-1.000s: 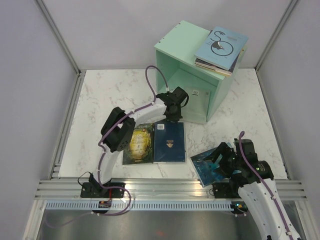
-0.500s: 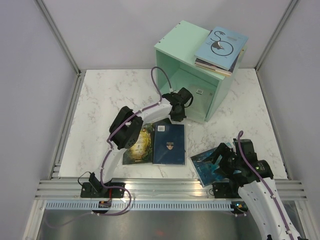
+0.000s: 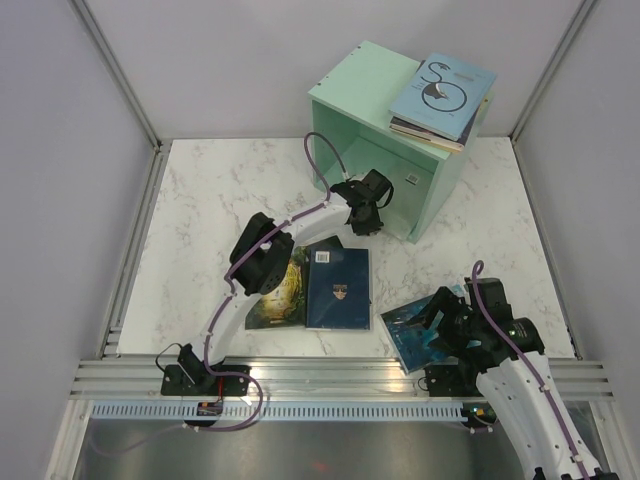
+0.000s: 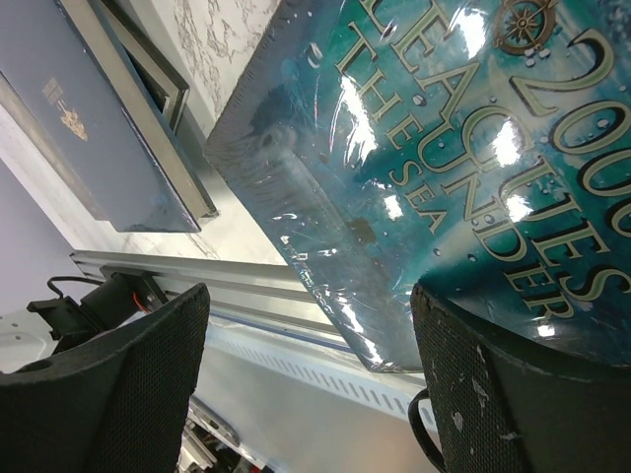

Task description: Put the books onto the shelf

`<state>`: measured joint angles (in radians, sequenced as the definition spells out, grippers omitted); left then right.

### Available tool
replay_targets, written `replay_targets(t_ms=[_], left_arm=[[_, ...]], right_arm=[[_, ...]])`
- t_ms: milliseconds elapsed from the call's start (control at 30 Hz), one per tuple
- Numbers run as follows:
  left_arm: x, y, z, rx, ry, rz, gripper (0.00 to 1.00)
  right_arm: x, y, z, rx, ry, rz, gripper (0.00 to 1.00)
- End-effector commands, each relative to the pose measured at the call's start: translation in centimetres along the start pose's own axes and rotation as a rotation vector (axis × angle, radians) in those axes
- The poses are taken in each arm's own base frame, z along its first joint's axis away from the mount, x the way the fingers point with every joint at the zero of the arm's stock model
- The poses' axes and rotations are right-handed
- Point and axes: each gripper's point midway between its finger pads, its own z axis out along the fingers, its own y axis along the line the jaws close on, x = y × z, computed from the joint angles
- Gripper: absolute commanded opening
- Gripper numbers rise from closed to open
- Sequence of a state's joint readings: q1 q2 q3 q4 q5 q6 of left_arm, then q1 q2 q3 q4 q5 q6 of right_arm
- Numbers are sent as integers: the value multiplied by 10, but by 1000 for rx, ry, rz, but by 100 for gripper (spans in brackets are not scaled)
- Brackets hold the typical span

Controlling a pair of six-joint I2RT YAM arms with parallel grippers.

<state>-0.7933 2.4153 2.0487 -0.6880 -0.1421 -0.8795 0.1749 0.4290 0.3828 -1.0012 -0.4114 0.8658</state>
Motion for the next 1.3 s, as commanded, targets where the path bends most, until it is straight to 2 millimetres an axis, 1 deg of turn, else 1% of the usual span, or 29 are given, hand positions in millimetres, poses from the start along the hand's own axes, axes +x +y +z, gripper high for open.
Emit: replay_targets(t_ms=[0, 33, 67, 133, 167, 233, 267, 367, 433, 533, 567, 600, 633, 667, 700, 733, 767, 800, 833, 867, 900, 933, 967, 1000, 1033, 1100, 1133, 1167, 1267], left_arm=[[-15, -26, 1, 71, -49, -120, 29], [-18, -29, 0, 81, -56, -127, 33], [-23, -35, -2, 103, -71, -150, 41], [-27, -40, -5, 123, -83, -164, 52], [-30, -45, -7, 143, -90, -180, 62], [-31, -48, -7, 154, -90, -183, 66], [-32, -48, -7, 156, -91, -193, 73], [-33, -49, -11, 162, -91, -182, 74], [-33, -44, -19, 158, -94, -171, 74], [-35, -27, -40, 134, -109, -159, 74], [-27, -12, -38, 102, -93, -152, 74], [-30, -6, -47, 101, -100, -151, 74], [-39, -5, -68, 117, -129, -137, 74], [-33, 7, -71, 97, -120, -116, 74], [-34, 12, -79, 95, -128, -99, 74], [-42, 12, -103, 121, -156, -72, 74], [-35, 24, -105, 105, -147, -52, 74], [-36, 29, -113, 104, -155, -39, 74], [-42, 31, -139, 132, -187, -24, 75], [-31, 45, -136, 111, -161, -12, 75], [-31, 52, -144, 118, -162, 1, 75], [-25, 53, -151, 140, -143, 18, 75], [-16, 59, -160, 161, -133, 44, 74], [-9, 59, -162, 192, -118, 97, 74], [8, 48, -168, 290, -49, 135, 74], [27, 37, -172, 426, -21, 182, 74], [40, 25, -180, 519, 26, 208, 74], [45, 20, -181, 566, 40, 224, 74], [75, -5, -184, 665, 129, 315, 74]], right_arm=[[5, -16, 3, 63, 23, -11, 87], [6, -16, 3, 65, 25, -11, 87], [6, -16, 3, 64, 26, -13, 87], [6, -16, 3, 66, 28, -19, 87], [6, -17, 3, 68, 30, -19, 87], [6, -18, 3, 72, 34, -25, 87], [6, -17, 3, 70, 33, -27, 86], [4, -14, 3, 65, 34, -35, 86], [3, -13, 4, 63, 37, -39, 87], [-3, -5, 1, 46, 20, -58, 86], [-5, -2, 1, 41, 13, -64, 86], [-6, 0, 0, 35, 10, -68, 87], [-10, 6, -1, 19, -4, -75, 87], [-12, 8, -1, 14, -8, -80, 87], [-13, 12, -1, 5, -5, -80, 86], [-18, 20, -3, -20, -20, -93, 86], [-20, 25, -3, -35, -23, -98, 87], [-22, 28, -3, -42, -22, -99, 87], [-27, 36, -4, -68, -37, -110, 87], [-28, 40, -5, -81, -42, -115, 87], [-30, 42, -4, -83, -39, -115, 86], [-33, 46, -5, -91, -48, -125, 86], [-35, 47, -6, -85, -54, -127, 86], [-37, 44, -5, -66, -56, -132, 86], [-42, 36, -5, -9, -82, -123, 86], [-47, 16, -6, 112, -100, -104, 86], [-46, 5, -12, 183, -98, -89, 86], [-57, -9, -16, 273, -160, -88, 86], [-65, -16, -23, 334, -209, -45, 82]])
